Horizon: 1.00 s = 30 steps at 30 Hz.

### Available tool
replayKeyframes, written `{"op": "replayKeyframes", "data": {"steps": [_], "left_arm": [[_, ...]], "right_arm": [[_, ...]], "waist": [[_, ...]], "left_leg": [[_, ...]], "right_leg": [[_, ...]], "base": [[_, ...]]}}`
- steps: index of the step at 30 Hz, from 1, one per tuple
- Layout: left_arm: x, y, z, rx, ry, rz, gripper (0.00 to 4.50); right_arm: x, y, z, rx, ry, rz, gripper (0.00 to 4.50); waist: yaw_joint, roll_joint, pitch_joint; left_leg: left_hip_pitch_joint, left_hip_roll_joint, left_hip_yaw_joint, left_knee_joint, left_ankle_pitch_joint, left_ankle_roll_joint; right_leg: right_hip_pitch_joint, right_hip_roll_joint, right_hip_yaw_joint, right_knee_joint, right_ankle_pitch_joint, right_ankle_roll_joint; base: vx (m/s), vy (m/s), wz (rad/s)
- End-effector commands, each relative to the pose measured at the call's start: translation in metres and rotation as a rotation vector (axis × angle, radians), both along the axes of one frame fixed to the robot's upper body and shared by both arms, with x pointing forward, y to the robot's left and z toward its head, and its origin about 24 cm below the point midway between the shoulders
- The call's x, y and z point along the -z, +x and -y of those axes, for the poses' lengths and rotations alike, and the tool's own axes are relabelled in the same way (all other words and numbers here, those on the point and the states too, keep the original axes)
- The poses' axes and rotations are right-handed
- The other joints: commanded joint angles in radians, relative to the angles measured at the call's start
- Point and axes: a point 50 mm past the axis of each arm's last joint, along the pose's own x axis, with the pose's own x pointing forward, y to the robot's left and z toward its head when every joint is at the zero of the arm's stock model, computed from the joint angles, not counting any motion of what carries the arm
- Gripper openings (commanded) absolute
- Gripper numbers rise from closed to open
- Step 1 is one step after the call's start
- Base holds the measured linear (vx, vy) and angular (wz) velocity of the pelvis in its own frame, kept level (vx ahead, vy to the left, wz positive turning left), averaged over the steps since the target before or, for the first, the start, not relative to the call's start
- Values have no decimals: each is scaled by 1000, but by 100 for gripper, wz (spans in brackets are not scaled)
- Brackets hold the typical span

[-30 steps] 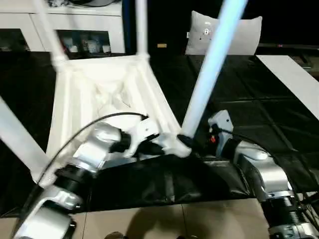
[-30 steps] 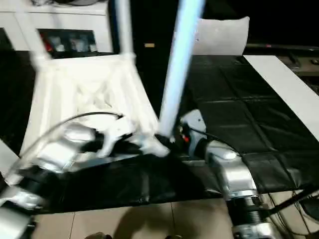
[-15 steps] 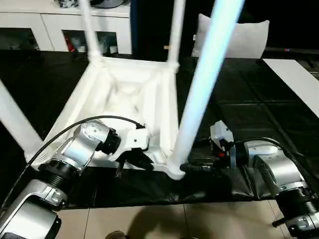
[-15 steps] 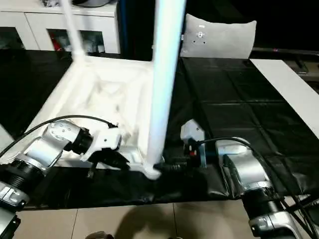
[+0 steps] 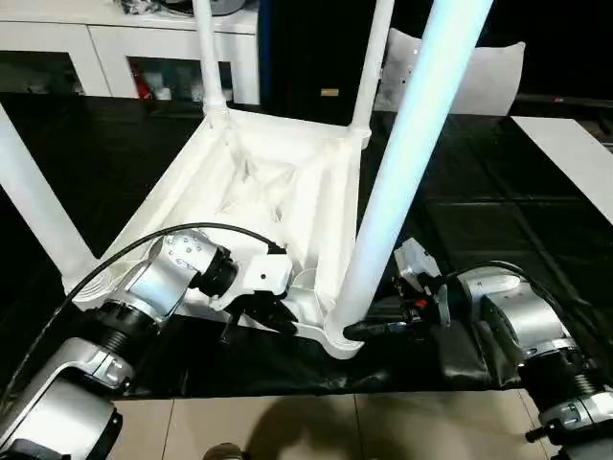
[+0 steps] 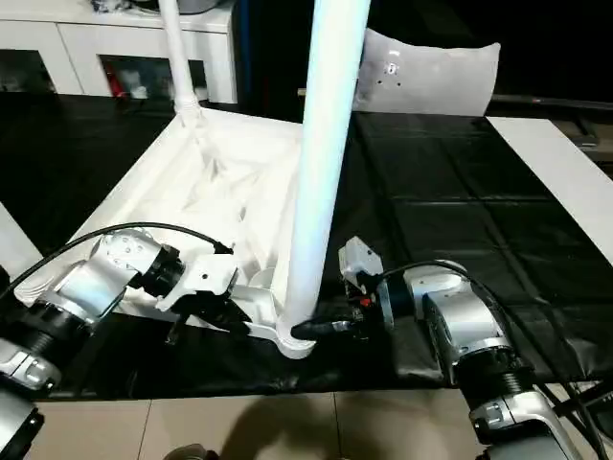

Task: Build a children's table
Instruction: Rotate leg to tighten

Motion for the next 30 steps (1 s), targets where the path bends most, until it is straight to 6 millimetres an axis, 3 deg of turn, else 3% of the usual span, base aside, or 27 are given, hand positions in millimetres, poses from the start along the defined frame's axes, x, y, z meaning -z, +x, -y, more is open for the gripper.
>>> {"op": "replayKeyframes", "data": {"steps": [1, 7, 11, 13, 15, 17, 18, 19, 20, 21, 22, 24, 25, 26, 27, 28, 29, 30], "left_arm": [[2, -3, 6, 73, 29, -10, 0], [2, -2, 7, 27, -1, -27, 0], [0, 1, 14, -130, -86, -47, 0], [0, 2, 17, -173, -105, -46, 0], [-1, 2, 24, -222, -130, -44, 0], [-1, 3, 31, -273, -152, -44, 0], [0, 2, 38, -318, -169, -58, 0], [0, 2, 38, -318, -169, -58, 0], [1, 3, 46, -368, -174, -54, 0], [1, 4, 48, -377, -174, -52, 0], [1, 5, 51, -397, -180, -55, 0], [0, 12, 65, -482, -196, -34, 0], [-1, 13, 68, -491, -199, -35, 0], [-2, 15, 74, -516, -210, -33, 0], [-2, 15, 74, -516, -210, -33, 0], [-4, 19, 82, -546, -222, -16, 0], [-6, 20, 85, -553, -227, -6, 0], [-8, 23, 90, -569, -236, 16, 0]], "right_arm": [[-6, 0, -2, -26, 38, -10, 223], [-5, -6, -6, -19, 75, -64, 203], [0, -18, -13, 48, 113, -152, 201], [2, -21, -16, 73, 115, -153, 201], [6, -18, -20, 154, 121, -134, 201], [9, -14, -26, 256, 124, -107, 201], [14, -8, -30, 382, 99, -79, 201], [14, -8, -30, 382, 99, -79, 201], [18, 1, -36, 534, 78, -72, 201], [18, 2, -37, 559, 76, -73, 201], [18, 6, -39, 609, 74, -75, 201], [18, 17, -47, 796, 78, -85, 198], [18, 20, -48, 831, 77, -89, 198], [18, 25, -51, 918, 77, -106, 198], [18, 25, -51, 918, 77, -106, 198], [17, 32, -54, 1028, 77, -120, 198], [16, 34, -56, 1058, 87, -124, 198], [13, 39, -61, 1105, 118, -126, 198]], "waist": [[-4, 3, -74], [0, 5, -74], [2, 7, -72], [0, 7, -70], [-5, 7, -64], [-20, 3, -57], [-24, 4, -55], [-31, 5, -52], [-53, 1, -53], [-61, 5, -54], [-78, 10, -57], [-101, 11, -58], [-105, 15, -57], [-120, 24, -58], [-124, 25, -57], [-129, 32, -56], [-133, 30, -54], [-137, 25, -56]], "left_leg": [[22, 37, 1, -71, -243, 26], [24, 37, 1, -72, -246, 17], [26, 37, 1, -74, -248, 12], [23, 37, -1, -76, -263, 7], [28, 33, -4, -78, -334, -8], [31, 29, -12, -80, -397, -29], [33, 27, -13, -79, -408, -34], [35, 25, -15, -78, -424, -41], [23, 19, -25, -79, -426, -48], [27, 19, -25, -79, -433, -49], [23, 20, -33, -81, -450, -49], [15, 23, -40, -87, -479, -48], [17, 22, -42, -87, -491, -48], [31, 23, -46, -83, -541, -42], [31, 24, -48, -85, -549, -38], [28, 24, -50, -86, -559, -36], [31, 24, -48, -86, -571, -36], [33, 20, -49, -82, -567, -33]], "right_leg": [[51, -51, 30, -56, -247, -231], [50, -50, 30, -55, -251, -228], [49, -50, 31, -56, -250, -226], [50, -51, 31, -59, -275, -219], [43, -55, 31, -75, -401, -185], [38, -59, 25, -91, -562, -128], [33, -59, 23, -96, -596, -115], [30, -58, 20, -100, -632, -102], [43, -61, 5, -113, -719, -50], [39, -61, 1, -118, -720, -49], [48, -63, -13, -120, -700, -49], [56, -61, -24, -122, -658, -55], [54, -60, -26, -124, -652, -58], [48, -63, -35, -135, -627, -75], [51, -62, -39, -137, -614, -81], [55, -61, -42, -137, -589, -85], [48, -60, -42, -139, -587, -89], [50, -63, -46, -141, -593, -90]], "base": [[0, 0, 0], [0, 0, 0], [0, 0, 0], [0, 0, 0], [0, 0, 0], [0, 0, 0], [0, 0, 0], [0, 0, 0], [0, 0, 0], [0, 0, 0], [0, 0, 0], [-29, 34, -20], [0, 0, 0], [0, 0, 0], [0, 0, 0], [0, 0, 0], [0, 0, 0], [0, 0, 0]]}}
